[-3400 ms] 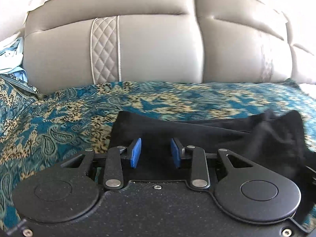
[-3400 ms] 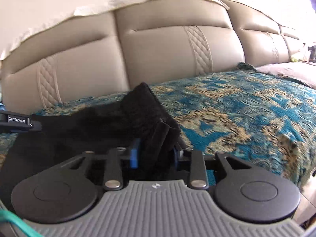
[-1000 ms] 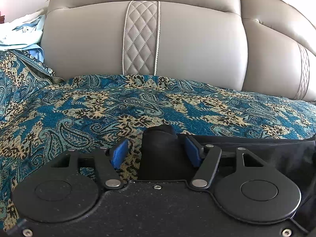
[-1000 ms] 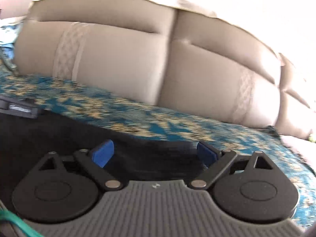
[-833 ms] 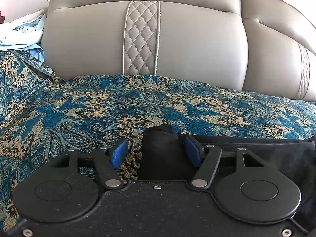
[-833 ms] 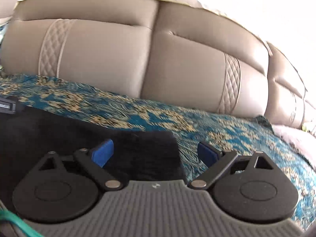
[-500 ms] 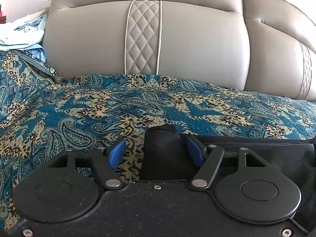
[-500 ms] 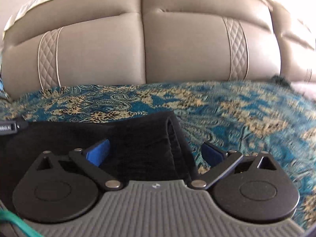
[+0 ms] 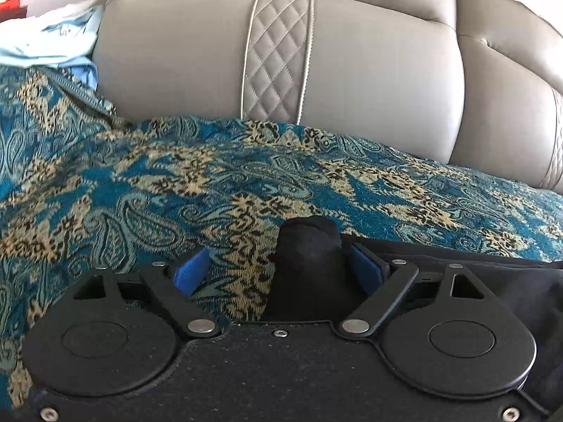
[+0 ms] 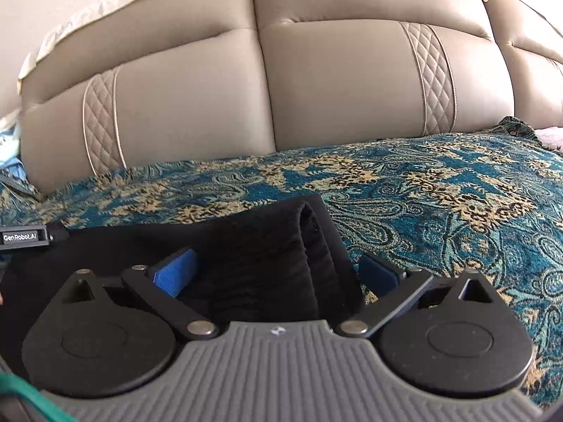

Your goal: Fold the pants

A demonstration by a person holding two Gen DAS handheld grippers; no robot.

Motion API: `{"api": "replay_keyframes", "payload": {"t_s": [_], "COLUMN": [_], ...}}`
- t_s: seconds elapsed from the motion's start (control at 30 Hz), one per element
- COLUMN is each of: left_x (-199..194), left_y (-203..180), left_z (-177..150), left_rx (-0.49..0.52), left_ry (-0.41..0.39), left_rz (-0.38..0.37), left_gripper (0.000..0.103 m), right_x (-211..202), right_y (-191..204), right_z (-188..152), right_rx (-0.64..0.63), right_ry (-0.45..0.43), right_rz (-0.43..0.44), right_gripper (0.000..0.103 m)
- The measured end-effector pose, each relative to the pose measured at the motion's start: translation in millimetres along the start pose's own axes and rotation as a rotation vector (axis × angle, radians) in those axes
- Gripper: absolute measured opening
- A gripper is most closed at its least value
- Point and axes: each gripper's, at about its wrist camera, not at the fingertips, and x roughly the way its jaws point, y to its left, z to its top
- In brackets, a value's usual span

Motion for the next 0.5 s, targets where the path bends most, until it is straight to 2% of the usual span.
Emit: {"api": "replay_keyframes", "payload": {"t_s": [0.1, 0.23, 0.37, 0.5], "left_x": [-15.6, -44.9, -70.6, -94.9], "left_y": [-1.7, 0.1, 0.0, -7.9], "left_z": [-6.0, -18.1, -29.0, -44.1], "left_rx": [0.019, 0.002, -0.012, 0.039], "left_ry": [-0.011, -0.042, -0.038, -0.011], "left_rz": [0.016, -0.023, -0.075, -0.083], "left_gripper": [0.086, 0.086, 0.086, 0.086], "right_x": [-11.1, -25.8, -42.2, -64.2], "right_y": [0.1, 0.0, 1.3, 7.0], "right_z": [-2.9, -10.6, -16.1, -22.0], "right_rx": [0.007, 0.001, -0.007, -0.020], "right_ry": [-0.051, -0.087, -0.115, -0.147], "right_rz": [-0.033, -0.059, -0.063, -0.055], "right_gripper": [0.103, 0.103, 0.103, 0.103]}}
